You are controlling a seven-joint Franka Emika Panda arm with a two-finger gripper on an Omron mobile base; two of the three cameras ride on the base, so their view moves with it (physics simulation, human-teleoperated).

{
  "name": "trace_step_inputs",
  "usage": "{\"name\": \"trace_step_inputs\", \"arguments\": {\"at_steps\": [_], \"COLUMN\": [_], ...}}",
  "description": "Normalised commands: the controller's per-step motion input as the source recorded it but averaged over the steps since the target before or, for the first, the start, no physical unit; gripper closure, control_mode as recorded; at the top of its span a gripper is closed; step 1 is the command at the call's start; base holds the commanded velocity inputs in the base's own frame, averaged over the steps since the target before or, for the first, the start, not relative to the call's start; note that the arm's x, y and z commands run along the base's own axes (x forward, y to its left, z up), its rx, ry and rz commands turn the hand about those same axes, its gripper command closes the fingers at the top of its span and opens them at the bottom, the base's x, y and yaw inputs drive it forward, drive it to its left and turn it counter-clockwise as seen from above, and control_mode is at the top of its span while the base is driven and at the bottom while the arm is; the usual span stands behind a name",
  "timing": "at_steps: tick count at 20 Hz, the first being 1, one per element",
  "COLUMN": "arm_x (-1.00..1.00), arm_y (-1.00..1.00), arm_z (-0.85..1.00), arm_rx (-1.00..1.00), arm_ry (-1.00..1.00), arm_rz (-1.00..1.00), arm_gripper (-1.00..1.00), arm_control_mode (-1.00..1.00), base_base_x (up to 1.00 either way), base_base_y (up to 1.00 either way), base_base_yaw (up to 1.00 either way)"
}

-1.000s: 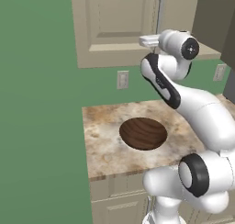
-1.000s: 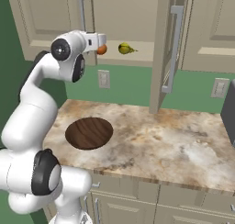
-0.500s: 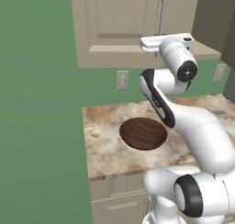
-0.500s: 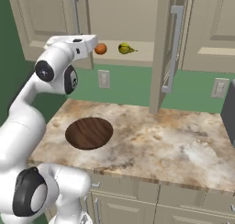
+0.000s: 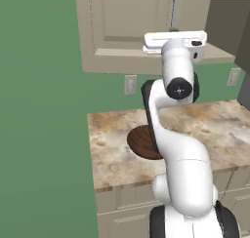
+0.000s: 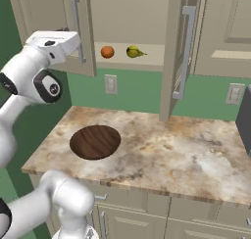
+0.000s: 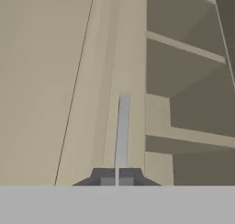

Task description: Open the cabinet. Pick the tangerine and pear from the cabinet and place them into the bowl. Then close the cabinet.

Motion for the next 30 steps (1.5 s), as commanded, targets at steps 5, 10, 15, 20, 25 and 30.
{"name": "trace_step_inputs", "arguments": {"at_steps": [5,10,15,20,25,30], "arm_x": [-0.93,-0.92,-0.41,-0.26,0.07,0.05], "arm_y": [0.58,-0.02,-1.0,-1.0,-0.68,-0.59], "arm_z": [0.73,-0.19,-0.29,-0.09,0.0,0.01], "arm_rx": [0.0,-0.06,0.09,0.3,0.17,0.19], "arm_ry": [-0.07,0.01,-0.02,-0.02,0.0,0.13], "arm_rz": [-0.24,-0.07,0.04,0.16,0.24,0.25], "arm_gripper": [1.0,-1.0,-1.0,-1.0,-1.0,-1.0], "arm_control_mode": [-1.0,-1.0,-1.0,-1.0,-1.0,-1.0], "base_base_x": [0.0,0.0,0.0,0.0,0.0,0.0], "base_base_y": [0.0,0.0,0.0,0.0,0.0,0.0], "base_base_yaw": [0.0,0.0,0.0,0.0,0.0,0.0]}}
